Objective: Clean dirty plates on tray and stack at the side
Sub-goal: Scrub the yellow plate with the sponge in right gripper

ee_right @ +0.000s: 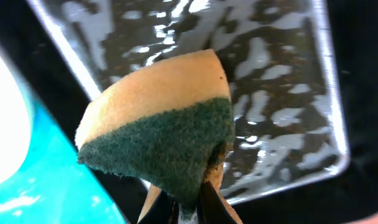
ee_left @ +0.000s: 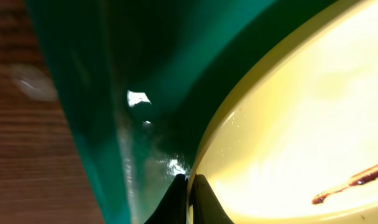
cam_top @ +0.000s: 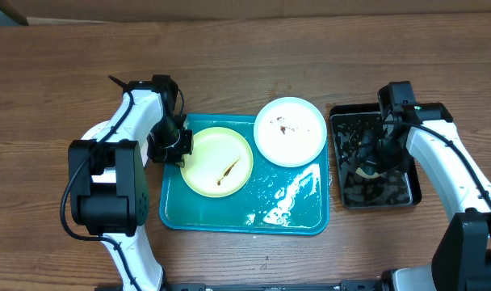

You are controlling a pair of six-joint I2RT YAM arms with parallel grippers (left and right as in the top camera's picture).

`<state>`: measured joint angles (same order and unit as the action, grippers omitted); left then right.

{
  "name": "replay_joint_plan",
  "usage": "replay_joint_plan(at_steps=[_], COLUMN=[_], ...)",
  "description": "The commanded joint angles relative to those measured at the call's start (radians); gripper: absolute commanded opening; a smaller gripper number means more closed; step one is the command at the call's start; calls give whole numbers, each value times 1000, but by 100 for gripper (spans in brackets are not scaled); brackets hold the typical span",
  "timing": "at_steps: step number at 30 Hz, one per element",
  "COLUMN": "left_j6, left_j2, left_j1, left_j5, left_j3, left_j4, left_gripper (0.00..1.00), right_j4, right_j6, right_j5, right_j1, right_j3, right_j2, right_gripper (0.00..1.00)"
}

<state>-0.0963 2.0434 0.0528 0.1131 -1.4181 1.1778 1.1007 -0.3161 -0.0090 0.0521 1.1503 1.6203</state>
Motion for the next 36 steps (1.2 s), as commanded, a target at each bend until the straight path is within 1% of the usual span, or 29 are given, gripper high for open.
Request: replay_joint_plan(at_steps=[1, 3, 5, 9, 13, 14, 18, 23, 29, 36], left_j6=[-24, -33, -39, -39, -65, -69, -92, -110, -129, -129], left_j2=[13, 13, 13, 13, 13, 13, 13, 13, 13, 13], left_j1=[9, 12, 18, 44, 85, 95, 127, 158, 167, 167], left_j5=[90, 98, 94, 88, 56, 56, 65, 64, 64, 64], left_j3=[-8, -8, -8, 7, 65, 84, 127, 135, 135, 135], left_j4=[26, 53, 81, 108, 91, 81, 53, 42, 19, 18], left_gripper=[4, 4, 4, 4, 4, 4, 4, 4, 4, 4], right_j4=[-22, -34, -43, -73, -117, -129, -201, -283, -330, -395], right_j6=[122, 196, 229, 238, 234, 225, 111, 47, 0, -45], right_j5=[-199, -337, -420, -473, -471, -470, -422, -411, -411, -411], right_j1=[-4, 8, 35, 126, 263, 296, 428, 547, 660, 736], right_j3=[23, 23, 23, 23, 23, 23, 23, 22, 22, 21], right_j2=[-19, -19, -19, -19, -19, -19, -6, 45, 116, 192], right_gripper=[4, 4, 4, 4, 4, 4, 4, 4, 4, 4])
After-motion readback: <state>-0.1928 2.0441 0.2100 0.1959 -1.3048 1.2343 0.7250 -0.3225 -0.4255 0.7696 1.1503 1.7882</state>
